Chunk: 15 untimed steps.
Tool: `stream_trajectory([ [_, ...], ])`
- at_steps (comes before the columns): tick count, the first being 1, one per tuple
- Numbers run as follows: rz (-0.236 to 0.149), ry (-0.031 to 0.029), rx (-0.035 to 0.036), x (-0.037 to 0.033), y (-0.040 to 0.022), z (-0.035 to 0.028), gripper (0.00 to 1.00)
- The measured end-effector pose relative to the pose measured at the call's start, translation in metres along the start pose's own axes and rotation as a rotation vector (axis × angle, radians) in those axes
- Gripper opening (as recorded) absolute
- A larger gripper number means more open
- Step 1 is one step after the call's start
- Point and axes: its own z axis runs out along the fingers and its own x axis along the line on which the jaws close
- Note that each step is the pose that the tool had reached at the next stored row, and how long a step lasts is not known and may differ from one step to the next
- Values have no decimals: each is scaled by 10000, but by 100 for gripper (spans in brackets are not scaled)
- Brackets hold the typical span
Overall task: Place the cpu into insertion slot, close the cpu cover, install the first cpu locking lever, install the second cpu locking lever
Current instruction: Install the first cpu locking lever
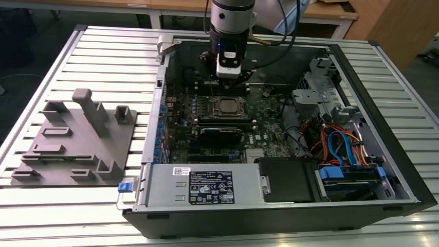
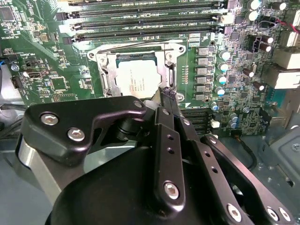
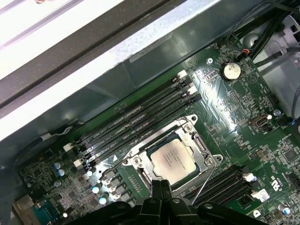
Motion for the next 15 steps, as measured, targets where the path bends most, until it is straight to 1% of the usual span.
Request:
stream_trajectory([
  [15, -17, 0, 0, 2, -1, 0, 10],
])
